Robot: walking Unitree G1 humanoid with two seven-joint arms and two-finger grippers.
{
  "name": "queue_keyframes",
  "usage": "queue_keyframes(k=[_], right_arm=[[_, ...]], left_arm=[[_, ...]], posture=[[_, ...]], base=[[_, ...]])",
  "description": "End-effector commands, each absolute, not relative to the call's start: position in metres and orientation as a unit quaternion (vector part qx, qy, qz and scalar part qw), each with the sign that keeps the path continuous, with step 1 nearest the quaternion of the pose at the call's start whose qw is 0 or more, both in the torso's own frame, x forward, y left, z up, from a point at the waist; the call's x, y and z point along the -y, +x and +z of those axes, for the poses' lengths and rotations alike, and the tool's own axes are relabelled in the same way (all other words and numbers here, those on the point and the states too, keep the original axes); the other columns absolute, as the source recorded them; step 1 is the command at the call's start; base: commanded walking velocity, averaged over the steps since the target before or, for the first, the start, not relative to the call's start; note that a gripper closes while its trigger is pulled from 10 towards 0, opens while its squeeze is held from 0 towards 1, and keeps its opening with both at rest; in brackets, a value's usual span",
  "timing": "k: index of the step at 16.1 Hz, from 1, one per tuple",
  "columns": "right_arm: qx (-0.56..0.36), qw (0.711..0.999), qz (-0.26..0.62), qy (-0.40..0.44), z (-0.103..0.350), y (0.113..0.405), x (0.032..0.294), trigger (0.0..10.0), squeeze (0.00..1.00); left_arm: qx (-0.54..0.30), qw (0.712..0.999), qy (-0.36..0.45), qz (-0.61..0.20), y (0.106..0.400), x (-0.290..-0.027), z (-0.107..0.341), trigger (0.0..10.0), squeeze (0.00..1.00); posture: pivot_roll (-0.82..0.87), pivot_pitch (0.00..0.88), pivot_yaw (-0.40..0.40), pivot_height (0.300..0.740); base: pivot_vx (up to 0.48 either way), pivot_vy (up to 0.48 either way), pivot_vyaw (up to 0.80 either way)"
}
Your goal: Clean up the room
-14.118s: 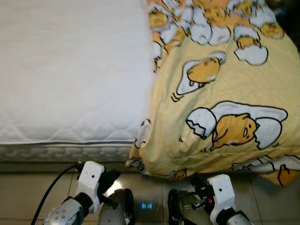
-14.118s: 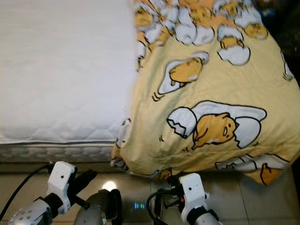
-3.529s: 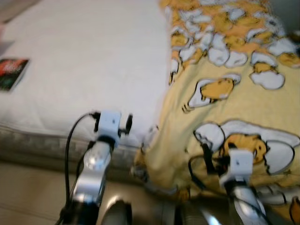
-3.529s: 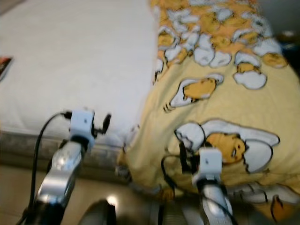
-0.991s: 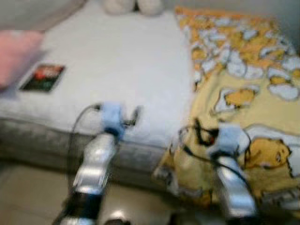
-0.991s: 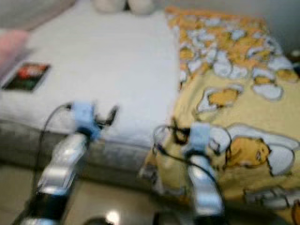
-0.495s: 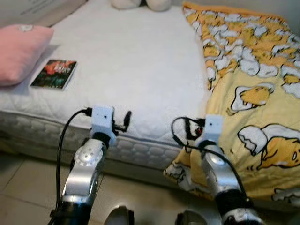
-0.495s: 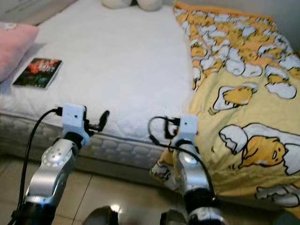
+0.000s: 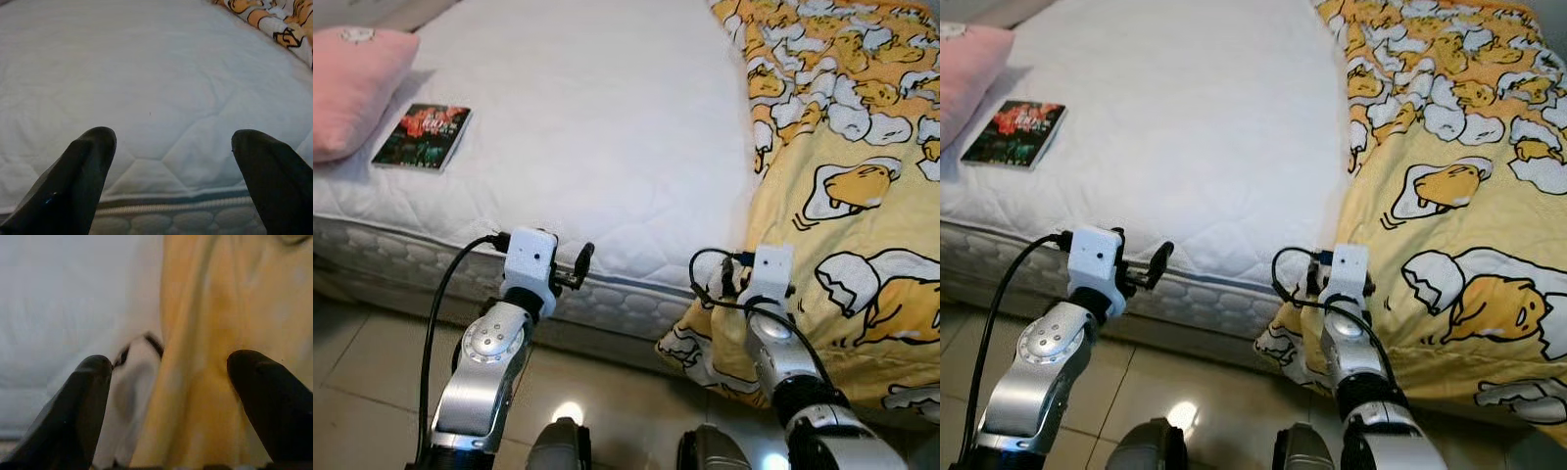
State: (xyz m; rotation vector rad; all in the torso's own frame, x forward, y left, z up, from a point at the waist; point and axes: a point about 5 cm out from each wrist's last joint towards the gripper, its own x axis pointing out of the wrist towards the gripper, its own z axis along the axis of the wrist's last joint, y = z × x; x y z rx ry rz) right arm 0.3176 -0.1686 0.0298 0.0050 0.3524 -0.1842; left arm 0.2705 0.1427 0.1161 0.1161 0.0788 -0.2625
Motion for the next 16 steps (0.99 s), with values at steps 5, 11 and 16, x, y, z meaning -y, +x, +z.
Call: queue_keyframes(k=[5, 11, 16], right_arm=[[-0.266, 0.958, -0.075, 0.07, 0.009, 0.311, 0.162, 0.0, 0.0], [-0.283, 0.955, 0.044, 0.075, -0.002, 0.3, 0.113, 0.0, 0.0], [-0.253, 0.964, 0.082, 0.017, -0.003, 0.293, 0.098, 0.0, 0.0]], left_arm=[[-0.048, 0.988, 0.071, -0.132, 0.268, -0.144, 0.118, 10.0, 0.0], [-0.056, 0.987, 0.077, -0.128, 0.267, -0.147, 0.117, 10.0, 0.0], [-0.057, 0.986, 0.074, -0.135, 0.27, -0.141, 0.116, 10.0, 0.0]], posture=[[0.2, 0.196, 0.008, 0.699], [0.19, 0.197, 0.007, 0.699], [0.17, 0.191, 0.01, 0.699]], base=[[0.0, 0.0, 0.0], [0.0, 0.0, 0.0], [0.0, 0.0, 0.0]])
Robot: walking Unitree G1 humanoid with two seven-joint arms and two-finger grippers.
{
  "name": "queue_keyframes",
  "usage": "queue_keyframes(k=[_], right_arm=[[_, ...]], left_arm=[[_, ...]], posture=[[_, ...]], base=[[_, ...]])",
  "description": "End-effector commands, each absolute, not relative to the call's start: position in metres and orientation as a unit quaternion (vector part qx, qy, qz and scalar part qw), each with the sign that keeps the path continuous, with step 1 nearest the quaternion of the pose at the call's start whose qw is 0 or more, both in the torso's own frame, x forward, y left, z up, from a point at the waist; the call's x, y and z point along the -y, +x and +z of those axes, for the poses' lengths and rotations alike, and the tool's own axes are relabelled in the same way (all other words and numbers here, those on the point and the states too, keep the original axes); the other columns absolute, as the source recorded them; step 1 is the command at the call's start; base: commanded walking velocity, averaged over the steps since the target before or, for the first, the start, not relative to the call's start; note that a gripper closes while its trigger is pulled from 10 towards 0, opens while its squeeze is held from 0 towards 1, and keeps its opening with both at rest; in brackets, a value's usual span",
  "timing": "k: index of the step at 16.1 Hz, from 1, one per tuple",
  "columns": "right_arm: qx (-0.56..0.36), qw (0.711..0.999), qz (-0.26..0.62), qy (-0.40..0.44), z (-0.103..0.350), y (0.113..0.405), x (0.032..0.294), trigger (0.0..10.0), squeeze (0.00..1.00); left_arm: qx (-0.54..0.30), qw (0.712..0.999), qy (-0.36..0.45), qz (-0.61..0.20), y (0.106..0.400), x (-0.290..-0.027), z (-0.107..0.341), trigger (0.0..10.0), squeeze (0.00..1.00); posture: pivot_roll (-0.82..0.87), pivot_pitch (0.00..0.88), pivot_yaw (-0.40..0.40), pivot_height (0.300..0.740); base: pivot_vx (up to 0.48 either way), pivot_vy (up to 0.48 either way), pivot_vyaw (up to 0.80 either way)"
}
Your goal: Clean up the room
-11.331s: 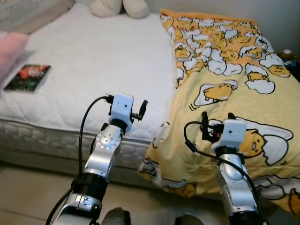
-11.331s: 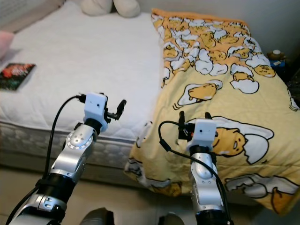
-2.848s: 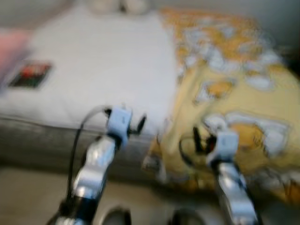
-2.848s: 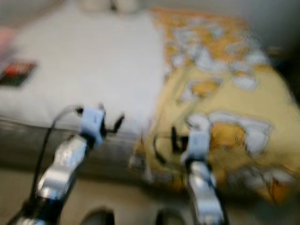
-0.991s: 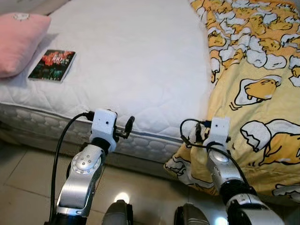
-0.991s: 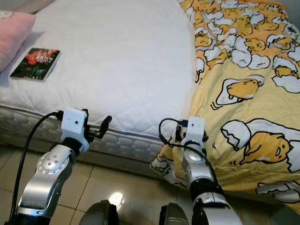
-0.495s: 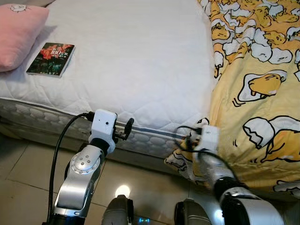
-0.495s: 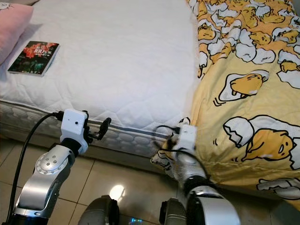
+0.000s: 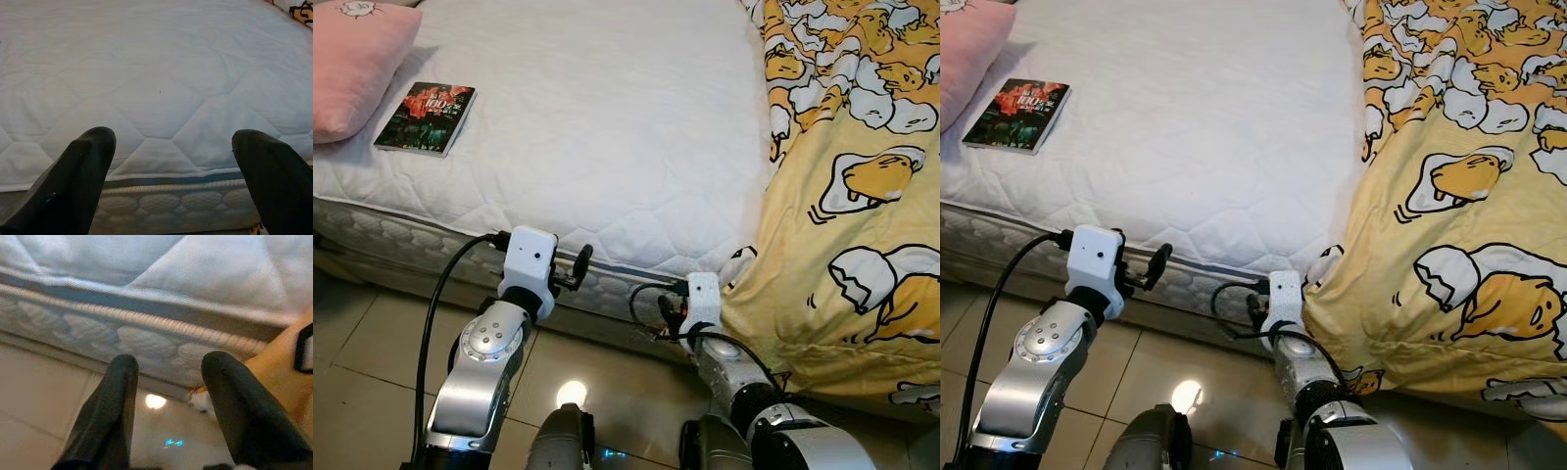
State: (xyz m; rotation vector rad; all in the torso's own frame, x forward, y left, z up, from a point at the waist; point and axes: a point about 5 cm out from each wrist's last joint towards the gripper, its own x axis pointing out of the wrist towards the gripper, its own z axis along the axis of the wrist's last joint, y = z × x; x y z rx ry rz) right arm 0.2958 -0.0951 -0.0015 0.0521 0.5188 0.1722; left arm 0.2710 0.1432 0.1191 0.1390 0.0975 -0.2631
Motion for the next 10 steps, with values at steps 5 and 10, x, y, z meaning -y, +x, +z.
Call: queue_keyframes(k=[5, 10], right_arm=[[-0.062, 0.996, -0.022, -0.06, 0.042, 0.315, 0.13, 10.0, 1.0], [0.047, 0.996, -0.077, -0.028, 0.067, 0.303, 0.154, 10.0, 1.0]], left_arm=[[-0.053, 0.986, 0.074, -0.139, 0.269, -0.139, 0.116, 10.0, 0.0], [-0.048, 0.985, 0.081, -0.146, 0.264, -0.136, 0.112, 10.0, 0.0]], posture=[[0.16, 0.191, 0.01, 0.699], [0.14, 0.181, 0.001, 0.699]], base=[[0.0, 0.0, 0.0], [0.0, 0.0, 0.0]])
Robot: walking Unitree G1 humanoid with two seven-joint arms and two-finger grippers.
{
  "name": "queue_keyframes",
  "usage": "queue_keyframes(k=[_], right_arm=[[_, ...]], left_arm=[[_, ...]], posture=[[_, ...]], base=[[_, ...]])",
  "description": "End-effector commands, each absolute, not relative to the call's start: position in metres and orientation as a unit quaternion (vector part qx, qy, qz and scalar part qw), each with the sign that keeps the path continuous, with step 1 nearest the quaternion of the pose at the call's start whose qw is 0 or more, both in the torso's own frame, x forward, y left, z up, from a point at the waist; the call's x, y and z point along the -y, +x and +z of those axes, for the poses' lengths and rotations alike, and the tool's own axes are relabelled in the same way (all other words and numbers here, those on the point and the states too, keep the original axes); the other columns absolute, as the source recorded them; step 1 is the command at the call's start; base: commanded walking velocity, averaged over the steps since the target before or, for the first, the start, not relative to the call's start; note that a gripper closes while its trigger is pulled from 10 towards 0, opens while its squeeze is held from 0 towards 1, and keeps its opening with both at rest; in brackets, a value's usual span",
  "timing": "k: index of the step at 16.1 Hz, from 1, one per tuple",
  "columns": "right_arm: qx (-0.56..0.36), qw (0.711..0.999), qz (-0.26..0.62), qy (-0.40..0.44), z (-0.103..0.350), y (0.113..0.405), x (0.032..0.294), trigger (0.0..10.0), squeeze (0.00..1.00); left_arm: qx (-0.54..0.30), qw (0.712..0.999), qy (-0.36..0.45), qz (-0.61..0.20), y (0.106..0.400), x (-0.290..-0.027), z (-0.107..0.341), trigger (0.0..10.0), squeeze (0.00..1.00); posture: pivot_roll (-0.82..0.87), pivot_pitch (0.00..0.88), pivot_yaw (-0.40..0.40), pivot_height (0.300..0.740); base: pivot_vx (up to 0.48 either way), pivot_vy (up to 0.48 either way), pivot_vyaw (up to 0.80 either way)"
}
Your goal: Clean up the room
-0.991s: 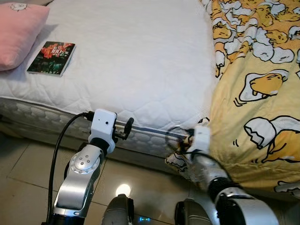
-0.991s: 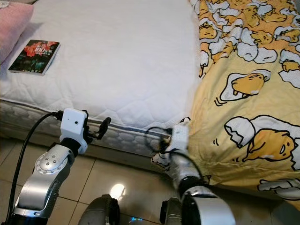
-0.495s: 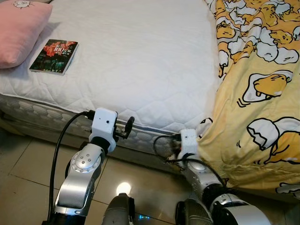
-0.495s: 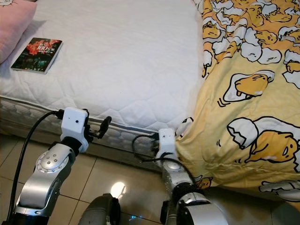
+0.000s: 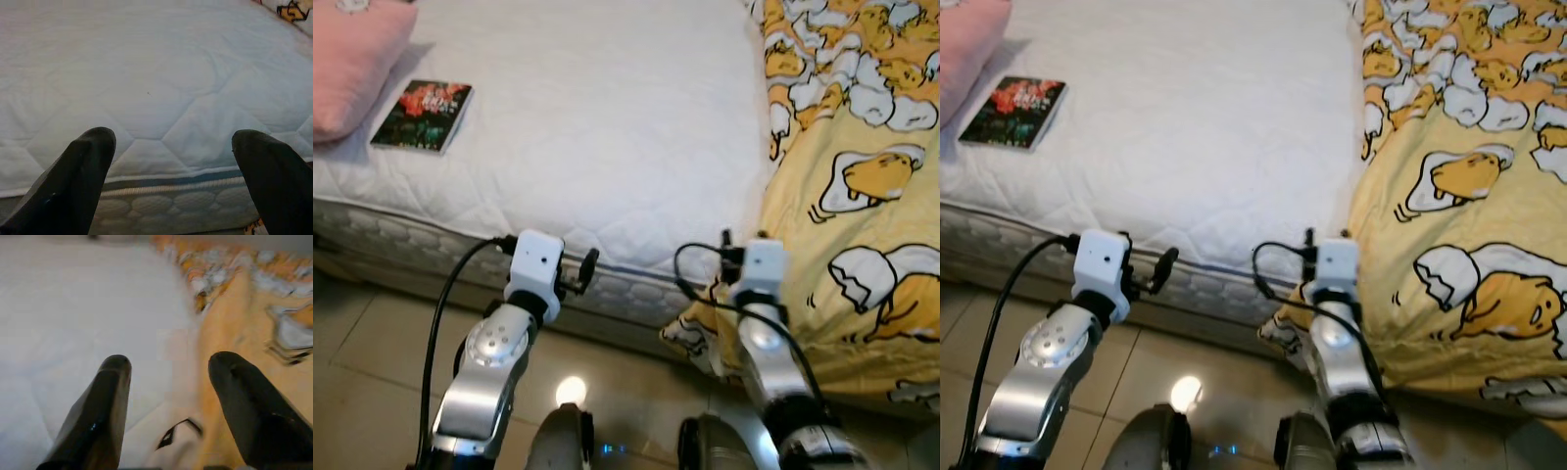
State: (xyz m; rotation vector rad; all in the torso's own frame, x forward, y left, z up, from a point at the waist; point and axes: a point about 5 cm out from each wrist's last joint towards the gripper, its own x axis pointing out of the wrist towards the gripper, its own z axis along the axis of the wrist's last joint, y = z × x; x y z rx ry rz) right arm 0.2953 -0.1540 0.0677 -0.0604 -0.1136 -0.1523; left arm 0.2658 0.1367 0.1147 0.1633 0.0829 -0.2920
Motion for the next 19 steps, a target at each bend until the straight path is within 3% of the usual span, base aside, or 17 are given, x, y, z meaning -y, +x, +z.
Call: queue_keyframes(k=[1, 5, 9, 12, 16, 17, 19], right_arm=[[0.053, 0.994, -0.09, -0.021, 0.064, 0.284, 0.159, 10.0, 1.0], [0.046, 0.992, -0.117, -0.024, 0.055, 0.255, 0.164, 10.0, 1.0], [0.046, 0.988, -0.142, -0.028, 0.064, 0.247, 0.176, 10.0, 1.0], [0.04, 0.988, -0.145, -0.028, 0.065, 0.245, 0.178, 10.0, 1.0], [-0.01, 0.997, -0.07, -0.028, 0.056, 0.253, 0.156, 10.0, 1.0], [-0.015, 0.997, -0.072, -0.026, 0.055, 0.256, 0.154, 10.0, 0.0], [-0.021, 0.996, -0.08, -0.023, 0.055, 0.264, 0.154, 10.0, 0.0]], left_arm=[[-0.05, 0.982, 0.1, -0.153, 0.262, -0.135, 0.107, 10.0, 0.0], [-0.046, 0.979, 0.102, -0.169, 0.262, -0.128, 0.105, 10.0, 0.0], [-0.029, 0.979, 0.096, -0.176, 0.269, -0.124, 0.109, 10.0, 0.0], [-0.016, 0.978, 0.091, -0.189, 0.271, -0.119, 0.111, 10.0, 0.0], [-0.026, 0.98, 0.081, -0.181, 0.273, -0.121, 0.108, 10.0, 0.0], [-0.026, 0.98, 0.082, -0.179, 0.273, -0.122, 0.107, 10.0, 0.0], [-0.024, 0.98, 0.084, -0.177, 0.273, -0.123, 0.108, 10.0, 0.0]], posture=[[0.13, 0.174, 0.001, 0.699], [0.11, 0.162, 0.008, 0.699], [0.08, 0.139, 0.016, 0.699], [0.07, 0.139, 0.014, 0.699], [0.07, 0.149, 0.013, 0.699], [0.08, 0.153, 0.012, 0.699], [0.08, 0.158, 0.012, 0.699]], base=[[0.0, 0.0, 0.0], [0.0, 0.0, 0.0], [0.0, 0.0, 0.0], [0.086, -0.426, 0.0], [0.258, -0.215, 0.0], [0.0, 0.0, 0.0], [0.0, 0.0, 0.0]])
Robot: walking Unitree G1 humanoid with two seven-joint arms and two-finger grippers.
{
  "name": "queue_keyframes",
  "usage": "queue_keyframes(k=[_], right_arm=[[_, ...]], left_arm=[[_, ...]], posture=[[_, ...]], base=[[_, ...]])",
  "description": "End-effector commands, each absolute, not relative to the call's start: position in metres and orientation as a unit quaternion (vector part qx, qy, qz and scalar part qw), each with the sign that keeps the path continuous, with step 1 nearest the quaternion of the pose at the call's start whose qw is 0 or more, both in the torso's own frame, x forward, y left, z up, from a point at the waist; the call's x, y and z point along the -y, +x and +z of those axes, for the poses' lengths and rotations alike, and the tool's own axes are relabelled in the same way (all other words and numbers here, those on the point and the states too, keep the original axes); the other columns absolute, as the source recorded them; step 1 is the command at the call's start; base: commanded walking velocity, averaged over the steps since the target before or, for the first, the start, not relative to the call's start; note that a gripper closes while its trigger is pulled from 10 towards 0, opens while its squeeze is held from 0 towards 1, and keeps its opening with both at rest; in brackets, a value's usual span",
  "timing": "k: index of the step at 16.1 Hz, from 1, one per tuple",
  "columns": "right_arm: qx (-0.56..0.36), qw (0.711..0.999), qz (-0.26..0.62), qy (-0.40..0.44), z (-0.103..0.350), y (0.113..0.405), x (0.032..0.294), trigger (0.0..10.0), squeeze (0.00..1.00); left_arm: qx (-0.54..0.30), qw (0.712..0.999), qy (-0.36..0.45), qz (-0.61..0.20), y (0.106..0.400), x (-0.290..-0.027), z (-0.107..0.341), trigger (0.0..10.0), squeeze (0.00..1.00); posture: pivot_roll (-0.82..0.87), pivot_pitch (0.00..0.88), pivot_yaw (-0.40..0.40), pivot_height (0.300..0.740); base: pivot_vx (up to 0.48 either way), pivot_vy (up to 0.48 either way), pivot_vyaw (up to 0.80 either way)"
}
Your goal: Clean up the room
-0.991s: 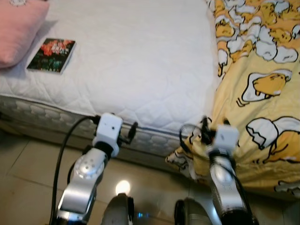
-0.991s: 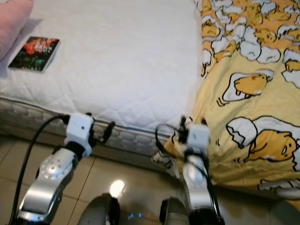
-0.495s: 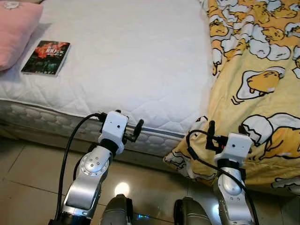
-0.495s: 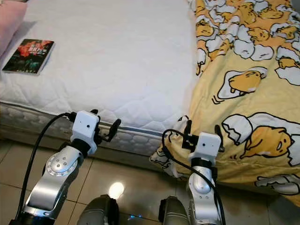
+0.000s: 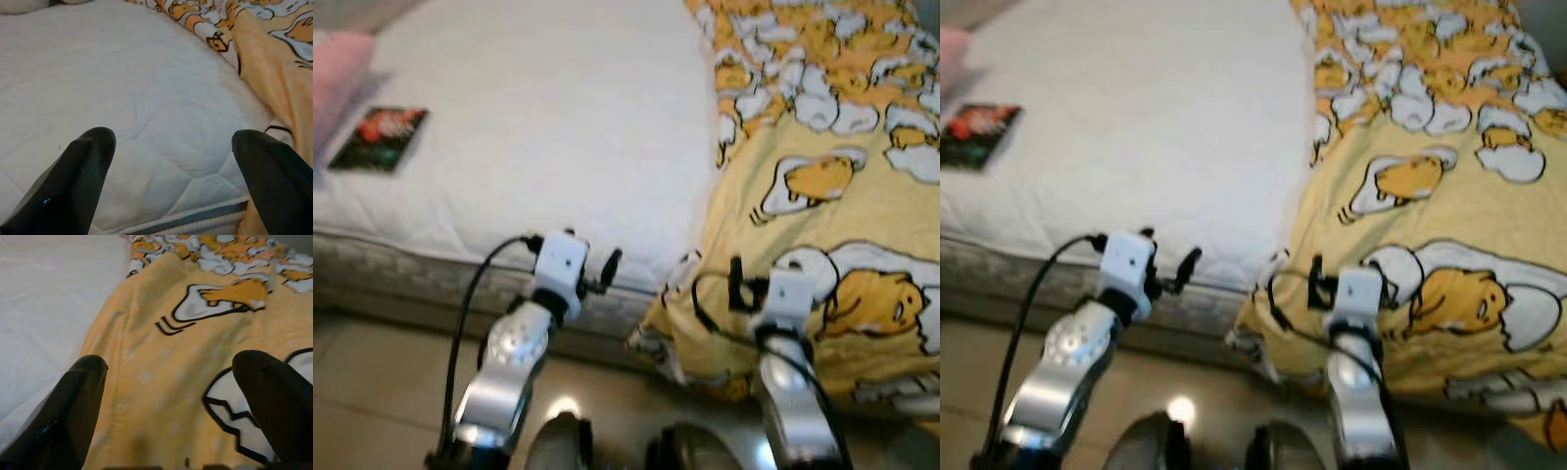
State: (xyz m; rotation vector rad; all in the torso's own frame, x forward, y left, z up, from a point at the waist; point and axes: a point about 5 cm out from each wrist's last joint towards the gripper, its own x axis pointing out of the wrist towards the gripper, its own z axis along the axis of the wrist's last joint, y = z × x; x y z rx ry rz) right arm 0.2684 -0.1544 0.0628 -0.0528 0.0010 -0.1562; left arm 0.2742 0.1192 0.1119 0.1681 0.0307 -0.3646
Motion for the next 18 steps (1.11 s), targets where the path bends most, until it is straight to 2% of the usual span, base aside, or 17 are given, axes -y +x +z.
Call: queue_keyframes(k=[1, 6, 8, 14, 15, 16, 18], right_arm=[[-0.031, 0.996, -0.078, -0.017, 0.053, 0.272, 0.151, 10.0, 0.0], [-0.082, 0.995, -0.057, 0.006, 0.052, 0.312, 0.137, 10.0, 0.0], [-0.106, 0.993, -0.044, 0.004, 0.048, 0.322, 0.135, 10.0, 0.0], [-0.173, 0.984, -0.037, 0.021, 0.031, 0.322, 0.125, 10.0, 0.0], [-0.201, 0.978, -0.044, 0.029, 0.023, 0.318, 0.124, 2.8, 0.0], [-0.225, 0.973, -0.038, 0.042, 0.017, 0.314, 0.121, 0.0, 0.0], [-0.24, 0.97, -0.003, 0.048, 0.011, 0.309, 0.108, 0.0, 0.0]], left_arm=[[-0.025, 0.981, 0.084, -0.176, 0.273, -0.123, 0.108, 10.0, 0.0], [-0.015, 0.979, 0.089, -0.182, 0.27, -0.122, 0.116, 10.0, 0.0], [-0.017, 0.98, 0.099, -0.172, 0.264, -0.132, 0.121, 10.0, 0.0], [-0.039, 0.981, 0.103, -0.159, 0.247, -0.144, 0.12, 10.0, 0.0], [-0.043, 0.981, 0.102, -0.159, 0.246, -0.144, 0.12, 10.0, 0.0], [-0.046, 0.981, 0.102, -0.16, 0.245, -0.143, 0.119, 10.0, 0.0], [-0.05, 0.981, 0.1, -0.161, 0.244, -0.142, 0.119, 10.0, 0.0]], posture=[[0.08, 0.163, 0.013, 0.699], [0.16, 0.223, 0.02, 0.699], [0.2, 0.256, 0.026, 0.699], [0.23, 0.32, 0.024, 0.699], [0.22, 0.324, 0.023, 0.699], [0.22, 0.324, 0.021, 0.699], [0.22, 0.323, 0.021, 0.699]], base=[[0.0, 0.0, 0.0], [0.0, 0.0, 0.0], [0.0, 0.0, 0.0], [0.0, 0.0, 0.0], [0.0, 0.0, 0.0], [0.0, 0.0, 0.0], [0.0, 0.0, 0.0]])
